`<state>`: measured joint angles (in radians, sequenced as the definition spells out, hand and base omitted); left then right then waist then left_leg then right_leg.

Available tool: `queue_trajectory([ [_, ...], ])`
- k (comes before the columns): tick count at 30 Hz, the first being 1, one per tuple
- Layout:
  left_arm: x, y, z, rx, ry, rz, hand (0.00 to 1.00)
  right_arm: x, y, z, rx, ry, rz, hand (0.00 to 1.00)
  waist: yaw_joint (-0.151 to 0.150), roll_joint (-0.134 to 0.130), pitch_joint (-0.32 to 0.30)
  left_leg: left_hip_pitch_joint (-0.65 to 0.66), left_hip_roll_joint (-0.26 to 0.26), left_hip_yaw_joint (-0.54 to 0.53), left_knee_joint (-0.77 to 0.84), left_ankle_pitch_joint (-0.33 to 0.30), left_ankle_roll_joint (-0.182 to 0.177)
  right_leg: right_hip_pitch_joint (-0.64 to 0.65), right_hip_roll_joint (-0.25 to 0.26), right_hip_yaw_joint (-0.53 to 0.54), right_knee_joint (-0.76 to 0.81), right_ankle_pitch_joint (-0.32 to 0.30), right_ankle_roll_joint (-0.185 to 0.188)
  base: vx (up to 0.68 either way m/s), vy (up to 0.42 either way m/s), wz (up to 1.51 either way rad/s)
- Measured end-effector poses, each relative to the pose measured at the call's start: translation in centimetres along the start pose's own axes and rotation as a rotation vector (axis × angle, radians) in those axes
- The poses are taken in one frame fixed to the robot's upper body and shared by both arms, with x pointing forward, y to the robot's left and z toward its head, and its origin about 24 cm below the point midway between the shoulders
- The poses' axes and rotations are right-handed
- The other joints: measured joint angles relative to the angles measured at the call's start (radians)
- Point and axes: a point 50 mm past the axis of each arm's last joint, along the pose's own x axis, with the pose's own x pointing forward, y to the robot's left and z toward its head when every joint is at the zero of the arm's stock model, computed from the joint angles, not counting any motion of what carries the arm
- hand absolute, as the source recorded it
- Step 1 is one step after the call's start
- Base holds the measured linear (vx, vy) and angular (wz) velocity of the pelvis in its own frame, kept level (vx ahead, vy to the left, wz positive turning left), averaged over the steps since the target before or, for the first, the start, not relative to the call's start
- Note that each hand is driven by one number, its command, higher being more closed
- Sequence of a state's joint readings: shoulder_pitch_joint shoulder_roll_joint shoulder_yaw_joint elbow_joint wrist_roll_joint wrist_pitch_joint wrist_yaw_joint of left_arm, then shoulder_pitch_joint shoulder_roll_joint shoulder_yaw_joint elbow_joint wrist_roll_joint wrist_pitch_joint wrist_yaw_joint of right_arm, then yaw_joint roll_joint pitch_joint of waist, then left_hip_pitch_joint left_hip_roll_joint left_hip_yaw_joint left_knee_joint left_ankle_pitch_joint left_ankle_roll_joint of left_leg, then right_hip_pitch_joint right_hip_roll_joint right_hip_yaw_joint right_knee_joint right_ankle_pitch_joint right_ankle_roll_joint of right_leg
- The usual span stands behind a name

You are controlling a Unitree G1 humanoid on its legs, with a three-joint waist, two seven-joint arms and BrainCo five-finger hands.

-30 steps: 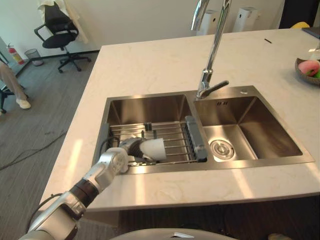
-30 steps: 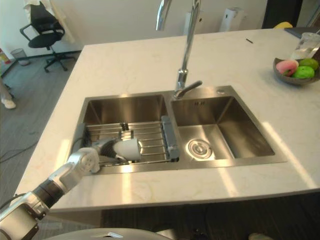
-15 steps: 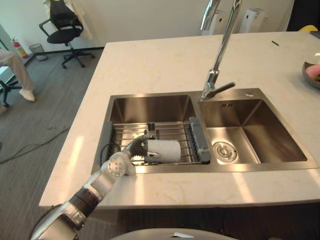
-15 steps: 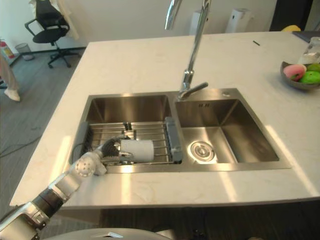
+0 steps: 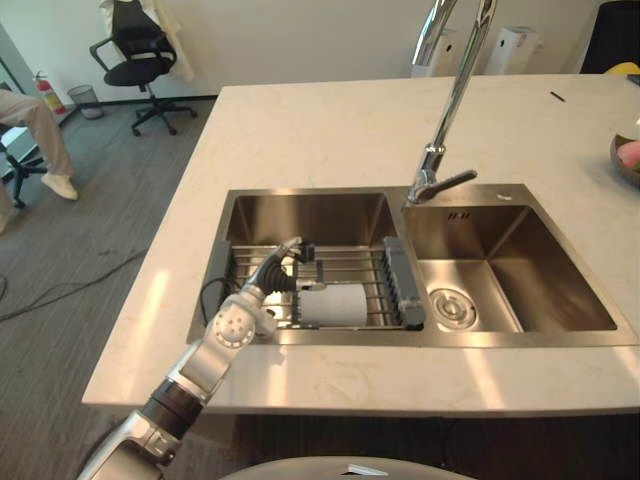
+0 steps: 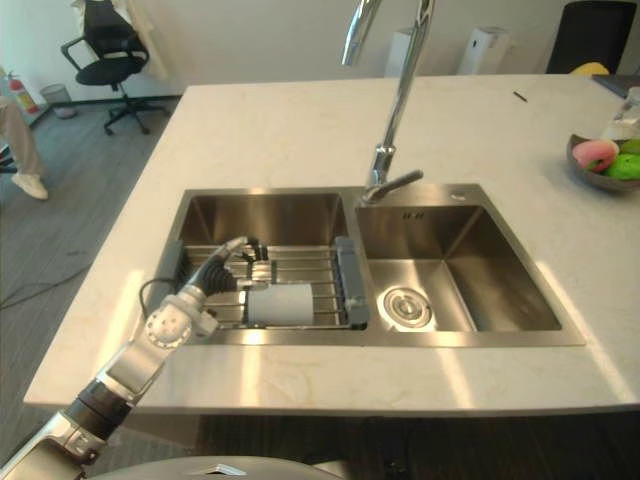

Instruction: Walk over to the sink, pick up the cup, carry it to the dishwasher, place the cup inside the dishwasher, then close the dishwasher door

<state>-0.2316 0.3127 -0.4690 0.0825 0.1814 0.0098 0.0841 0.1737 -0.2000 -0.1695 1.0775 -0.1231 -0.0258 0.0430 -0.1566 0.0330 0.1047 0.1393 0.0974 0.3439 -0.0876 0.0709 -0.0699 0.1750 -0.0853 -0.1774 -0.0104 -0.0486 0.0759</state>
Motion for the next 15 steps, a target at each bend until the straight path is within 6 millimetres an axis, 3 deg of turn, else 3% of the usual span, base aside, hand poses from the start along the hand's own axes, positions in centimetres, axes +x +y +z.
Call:
queue_trajectory([
  [7,0.0,0.4,2.5,0.279,-0.142,0.029,0.0,0.0,0.0,-0.2,-0.002,0.004,-0.002,0.0,0.011,-0.003,-0.001,-0.001,0.0,0.0,0.0,-0.002,-0.002,0.0,0.0,0.0,0.001,0.0,0.0,0.0,0.0,0.0],
  [15,-0.1,-0.4,3.8,0.49,-0.209,-0.121,0.0,0.0,-0.1,0.0,-0.014,0.001,-0.001,0.0,0.008,-0.004,-0.002,-0.001,0.0,0.001,0.0,-0.002,-0.002,0.0,0.0,0.0,0.0,0.0,0.0,0.0,0.0,0.0],
])
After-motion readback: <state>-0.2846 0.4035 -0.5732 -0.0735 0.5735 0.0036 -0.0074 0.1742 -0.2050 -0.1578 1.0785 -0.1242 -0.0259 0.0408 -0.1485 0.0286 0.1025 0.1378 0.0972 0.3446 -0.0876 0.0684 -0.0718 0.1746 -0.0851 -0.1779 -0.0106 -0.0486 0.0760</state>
